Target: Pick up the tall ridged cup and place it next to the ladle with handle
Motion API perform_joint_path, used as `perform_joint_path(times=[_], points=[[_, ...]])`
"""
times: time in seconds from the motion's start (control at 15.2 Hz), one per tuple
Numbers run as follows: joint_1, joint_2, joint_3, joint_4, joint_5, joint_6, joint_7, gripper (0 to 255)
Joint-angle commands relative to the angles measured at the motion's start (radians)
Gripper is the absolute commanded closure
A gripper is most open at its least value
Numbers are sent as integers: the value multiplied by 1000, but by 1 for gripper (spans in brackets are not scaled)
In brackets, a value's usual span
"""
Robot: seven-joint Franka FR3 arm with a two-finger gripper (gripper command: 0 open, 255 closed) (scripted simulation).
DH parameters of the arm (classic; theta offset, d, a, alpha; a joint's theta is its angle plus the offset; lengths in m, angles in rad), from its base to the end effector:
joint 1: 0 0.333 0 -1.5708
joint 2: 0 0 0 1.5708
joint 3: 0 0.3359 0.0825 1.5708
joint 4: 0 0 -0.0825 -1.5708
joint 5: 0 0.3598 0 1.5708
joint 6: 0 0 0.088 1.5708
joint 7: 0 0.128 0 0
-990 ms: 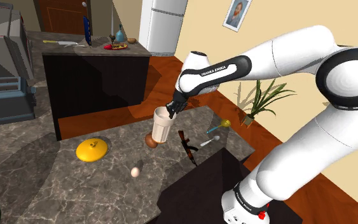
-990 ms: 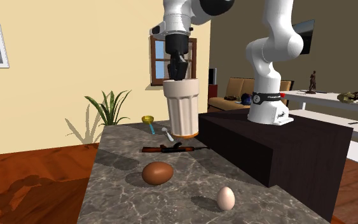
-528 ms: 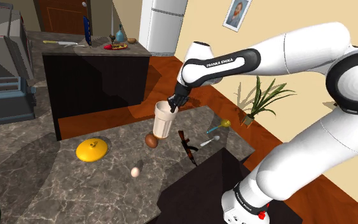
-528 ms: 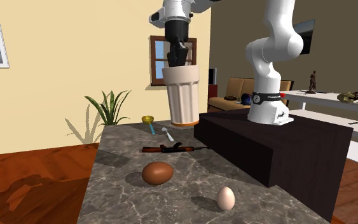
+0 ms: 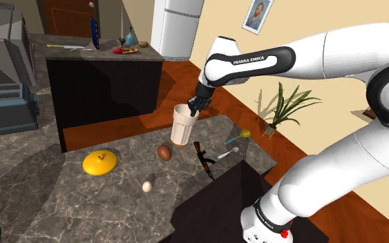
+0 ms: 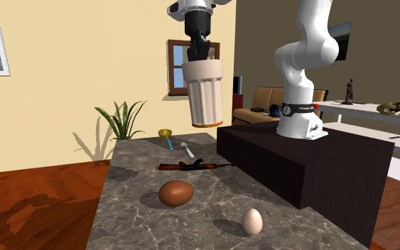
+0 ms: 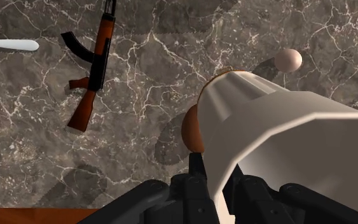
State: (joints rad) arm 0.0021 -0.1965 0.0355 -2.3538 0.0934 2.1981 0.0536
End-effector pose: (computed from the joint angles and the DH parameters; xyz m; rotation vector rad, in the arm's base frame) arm 0.4534 0.0222 0.4239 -3.0676 0.1072 -0.0578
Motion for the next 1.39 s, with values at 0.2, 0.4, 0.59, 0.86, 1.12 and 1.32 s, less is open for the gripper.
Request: perform_joint_path(times=[0.2,0.4,0.59,0.86,1.12,1.32], points=[[-50,-76,-72,-69,-15,-14,-111,255],[-85,-112,-121,-102,-32,-22,-182,255],[-121,-139,-171,-124,-53,-32,-254,255],[-170,-160,-241,-136,-83,-45,-352,255],[-218,-161,-314,-129,-112,-57,-452,255],[-251,-150,-369,-111,-129,-66,-529,255]])
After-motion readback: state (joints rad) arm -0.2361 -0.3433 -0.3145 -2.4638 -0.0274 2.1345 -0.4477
